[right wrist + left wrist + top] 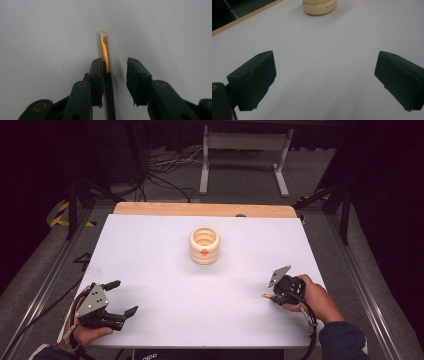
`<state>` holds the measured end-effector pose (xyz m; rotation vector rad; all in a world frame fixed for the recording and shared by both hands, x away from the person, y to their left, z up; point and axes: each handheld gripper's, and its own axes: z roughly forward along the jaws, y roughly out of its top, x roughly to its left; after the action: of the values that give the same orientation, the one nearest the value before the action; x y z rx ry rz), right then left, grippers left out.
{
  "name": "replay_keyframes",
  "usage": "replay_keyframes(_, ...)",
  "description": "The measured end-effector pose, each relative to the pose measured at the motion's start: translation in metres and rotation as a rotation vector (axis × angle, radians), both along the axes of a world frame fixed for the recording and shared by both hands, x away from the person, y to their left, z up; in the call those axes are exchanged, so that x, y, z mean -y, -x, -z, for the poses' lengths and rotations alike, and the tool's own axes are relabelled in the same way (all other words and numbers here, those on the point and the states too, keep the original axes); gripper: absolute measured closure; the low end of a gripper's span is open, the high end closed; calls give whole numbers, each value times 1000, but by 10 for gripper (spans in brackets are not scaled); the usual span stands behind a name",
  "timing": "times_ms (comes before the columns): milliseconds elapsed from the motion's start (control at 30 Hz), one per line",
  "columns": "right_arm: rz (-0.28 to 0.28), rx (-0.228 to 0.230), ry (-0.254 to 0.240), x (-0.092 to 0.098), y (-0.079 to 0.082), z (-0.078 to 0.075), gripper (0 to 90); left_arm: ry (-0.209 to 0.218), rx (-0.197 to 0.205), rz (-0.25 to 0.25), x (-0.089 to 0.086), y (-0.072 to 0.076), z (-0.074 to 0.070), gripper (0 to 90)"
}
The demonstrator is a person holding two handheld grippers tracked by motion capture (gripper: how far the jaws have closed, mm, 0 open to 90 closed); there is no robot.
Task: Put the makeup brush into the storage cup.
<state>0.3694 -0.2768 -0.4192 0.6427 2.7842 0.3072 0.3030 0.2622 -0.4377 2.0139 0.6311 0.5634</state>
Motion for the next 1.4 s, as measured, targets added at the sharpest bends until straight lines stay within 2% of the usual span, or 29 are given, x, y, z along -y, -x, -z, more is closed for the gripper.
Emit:
replay_keyframes(133, 4, -10, 22, -3, -4, -1, 726, -4, -5, 5, 1, 0, 0, 44)
replay_keyframes(200, 16, -56, 11, -4, -7, 0, 778, -1, -9, 3, 2, 0, 1, 44)
replay_keyframes(267, 22, -83, 8, -4, -9, 0, 809, -3, -10, 4, 2, 0, 1, 44)
replay_keyframes(367, 40, -112, 16, -6, -12, -1, 808, -10, -10, 7, 2, 0, 1, 45)
replay_keyframes(633, 47, -128, 32, -9, -13, -1, 846, -8, -20, 7, 2, -1, 2, 48)
replay_keyframes(900, 49, -92, -5, -4, -9, -1, 848, -6, -26, 7, 2, -2, 1, 52)
replay_keyframes(933, 57, -89, -15, -3, -8, -2, 848, -7, -27, 7, 2, -2, 2, 52)
replay_keyframes(1033, 91, -44, -55, 2, -5, -6, 848, -1, -32, 6, 2, -2, 2, 52)
replay_keyframes(1067, 91, -44, -55, 2, -5, -6, 848, -1, -32, 6, 2, -2, 2, 52)
replay_keyframes(1167, 115, 10, -123, 8, -2, -13, 848, -1, -32, 6, 2, -2, 2, 52)
replay_keyframes(1300, 126, 43, -178, 11, 2, -20, 849, 3, -35, 6, 1, -2, 2, 53)
replay_keyframes(1367, 141, 73, -203, 13, 5, -23, 848, 2, -38, 6, 1, -2, 2, 53)
replay_keyframes(1400, 141, 73, -203, 13, 5, -23, 848, 5, -39, 5, 1, -2, 2, 53)
